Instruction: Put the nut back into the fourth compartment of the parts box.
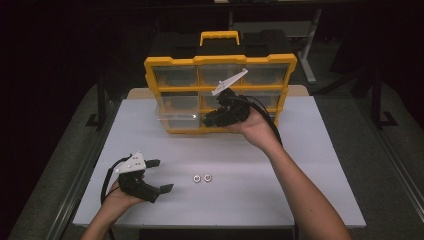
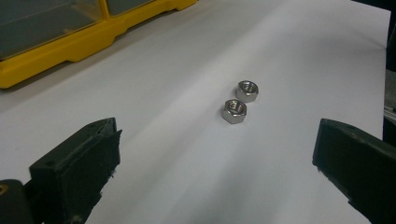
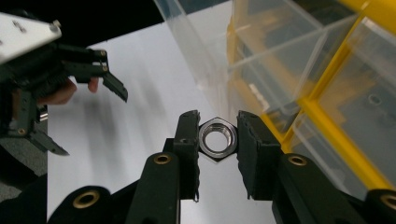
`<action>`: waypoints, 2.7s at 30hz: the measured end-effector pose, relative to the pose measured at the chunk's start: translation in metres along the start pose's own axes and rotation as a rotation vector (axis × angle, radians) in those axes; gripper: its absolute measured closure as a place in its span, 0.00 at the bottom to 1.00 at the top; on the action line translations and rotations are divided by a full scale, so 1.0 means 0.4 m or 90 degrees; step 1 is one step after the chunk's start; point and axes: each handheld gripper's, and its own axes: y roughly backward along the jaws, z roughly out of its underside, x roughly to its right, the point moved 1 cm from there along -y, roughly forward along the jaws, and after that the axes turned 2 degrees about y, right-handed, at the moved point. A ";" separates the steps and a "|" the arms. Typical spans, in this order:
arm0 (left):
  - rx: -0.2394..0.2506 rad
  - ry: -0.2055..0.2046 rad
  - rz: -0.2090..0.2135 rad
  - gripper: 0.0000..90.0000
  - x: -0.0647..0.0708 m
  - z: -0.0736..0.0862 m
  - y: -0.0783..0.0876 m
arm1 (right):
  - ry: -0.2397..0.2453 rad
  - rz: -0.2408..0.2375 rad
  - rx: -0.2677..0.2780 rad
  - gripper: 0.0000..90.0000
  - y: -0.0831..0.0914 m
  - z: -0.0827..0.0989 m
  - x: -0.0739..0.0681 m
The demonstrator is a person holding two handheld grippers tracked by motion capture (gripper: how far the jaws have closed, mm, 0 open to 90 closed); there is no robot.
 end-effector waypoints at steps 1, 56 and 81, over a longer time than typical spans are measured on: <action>-0.002 0.000 -0.001 0.01 -0.001 0.000 0.000 | 0.000 0.001 0.002 0.77 0.004 -0.006 0.002; -0.003 -0.001 -0.003 0.01 -0.003 0.002 0.002 | 0.031 0.059 0.047 0.34 -0.020 -0.143 0.018; 0.017 0.000 -0.003 0.01 -0.012 0.002 0.010 | -0.009 0.069 0.059 0.23 0.023 0.029 -0.024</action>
